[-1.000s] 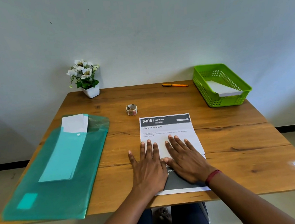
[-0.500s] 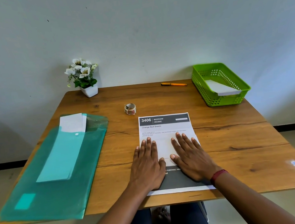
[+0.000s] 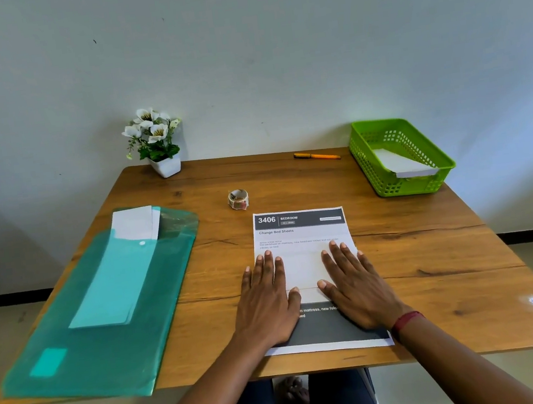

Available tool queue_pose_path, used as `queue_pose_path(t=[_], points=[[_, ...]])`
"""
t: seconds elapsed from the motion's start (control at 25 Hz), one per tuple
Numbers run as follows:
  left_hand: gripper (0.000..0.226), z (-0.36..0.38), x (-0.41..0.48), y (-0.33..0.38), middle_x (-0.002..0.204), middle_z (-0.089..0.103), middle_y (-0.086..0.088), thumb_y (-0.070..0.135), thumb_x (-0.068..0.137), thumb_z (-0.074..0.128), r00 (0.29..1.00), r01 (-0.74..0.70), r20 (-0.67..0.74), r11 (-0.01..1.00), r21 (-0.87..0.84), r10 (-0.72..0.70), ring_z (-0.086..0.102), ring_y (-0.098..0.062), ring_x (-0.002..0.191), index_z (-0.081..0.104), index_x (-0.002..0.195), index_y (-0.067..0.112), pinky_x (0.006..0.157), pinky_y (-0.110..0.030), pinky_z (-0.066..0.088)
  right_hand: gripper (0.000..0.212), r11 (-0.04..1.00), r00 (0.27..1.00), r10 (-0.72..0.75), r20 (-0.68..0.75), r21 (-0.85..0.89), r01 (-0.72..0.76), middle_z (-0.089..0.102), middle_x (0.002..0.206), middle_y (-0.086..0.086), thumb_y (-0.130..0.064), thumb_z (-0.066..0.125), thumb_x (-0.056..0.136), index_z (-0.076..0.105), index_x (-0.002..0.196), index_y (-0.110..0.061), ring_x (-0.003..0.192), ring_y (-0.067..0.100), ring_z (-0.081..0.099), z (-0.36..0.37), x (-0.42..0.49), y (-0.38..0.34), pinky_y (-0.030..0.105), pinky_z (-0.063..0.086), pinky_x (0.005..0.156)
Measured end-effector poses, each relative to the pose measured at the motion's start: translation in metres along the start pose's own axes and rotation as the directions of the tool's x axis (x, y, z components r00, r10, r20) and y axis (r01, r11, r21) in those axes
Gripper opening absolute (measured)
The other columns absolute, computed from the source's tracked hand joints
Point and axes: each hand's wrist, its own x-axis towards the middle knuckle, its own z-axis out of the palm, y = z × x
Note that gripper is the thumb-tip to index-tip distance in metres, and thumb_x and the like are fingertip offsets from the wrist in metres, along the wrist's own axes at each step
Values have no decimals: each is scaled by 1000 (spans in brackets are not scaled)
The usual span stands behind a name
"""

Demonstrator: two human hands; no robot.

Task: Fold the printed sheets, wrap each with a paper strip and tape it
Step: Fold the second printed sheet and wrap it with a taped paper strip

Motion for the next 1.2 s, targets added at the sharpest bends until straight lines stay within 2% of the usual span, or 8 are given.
queue_pose_path(t=[0.2, 0.36, 0.44, 0.52, 0.64, 0.76, 1.0, 1.2], points=[[75, -19, 2, -24, 165, -14, -3, 52, 100, 28, 995, 48, -82, 983, -180, -64, -16, -18, 150, -11, 157, 22, 118, -36, -11, 76, 989, 986, -34, -164, 134, 56, 0, 163, -7, -72, 1, 94, 9, 156, -28, 151, 7, -9, -15, -1, -9, 33, -3, 123], [76, -48, 0, -71, 166, -1, -2, 50, 101, 38, 970, 112, -190, 974, -199, -150, -5, -18, 152, 0, 158, 19, 118, -32, -7, 62, 968, 934, -165, -316, 130, 215, 41, 153, 0, -58, 35, 100, 45, 147, -18, 146, 18, 30, -29, 8, -38, 39, 34, 115], [75, -62, -3, -103, 166, 7, -4, 46, 101, 44, 944, 177, -236, 957, -228, -230, 1, -19, 153, 6, 159, 17, 120, -33, -3, 53, 955, 925, -236, -298, 106, 278, 51, 146, -1, -49, 44, 99, 51, 143, -20, 141, 19, 40, -33, 19, -54, 37, 42, 109], [74, -73, -8, -136, 165, 14, -6, 41, 100, 50, 907, 257, -269, 933, -252, -323, 7, -22, 153, 12, 158, 14, 123, -36, 4, 46, 932, 914, -324, -245, 80, 353, 56, 143, -3, -46, 47, 99, 56, 139, -24, 138, 17, 46, -36, 31, -69, 32, 42, 107], [69, -85, -17, -185, 161, 28, -12, 30, 97, 55, 843, 375, -302, 889, -262, -445, 17, -27, 151, 25, 155, 7, 123, -40, 13, 38, 882, 875, -447, -187, 73, 466, 64, 132, -7, -45, 46, 99, 64, 128, -28, 122, 14, 58, -38, 54, -91, 26, 47, 99], [64, -94, -22, -222, 155, 38, -18, 24, 95, 58, 786, 472, -317, 846, -248, -531, 26, -33, 148, 35, 150, 3, 121, -45, 22, 36, 848, 855, -501, -137, 123, 516, 68, 119, -11, -45, 43, 100, 67, 121, -29, 106, 9, 61, -38, 84, -119, 24, 51, 87], [59, -93, -19, -251, 155, 36, -20, 34, 99, 50, 724, 558, -313, 788, -259, -615, 29, -34, 145, 38, 149, 5, 121, -45, 21, 23, 802, 878, -441, -188, 356, 479, 75, 106, -6, -31, 58, 95, 75, 108, -23, 89, 10, 67, -43, 169, -194, 30, 54, 79], [61, -77, -17, -256, 162, 24, -13, 47, 102, 34, 664, 598, -341, 747, -292, -665, 20, -28, 149, 31, 153, 15, 124, -41, 11, 21, 846, 938, -291, -186, 408, 343, 75, 107, -3, -26, 60, 95, 75, 109, -21, 93, 14, 66, -42, 249, -247, 32, 54, 81]])
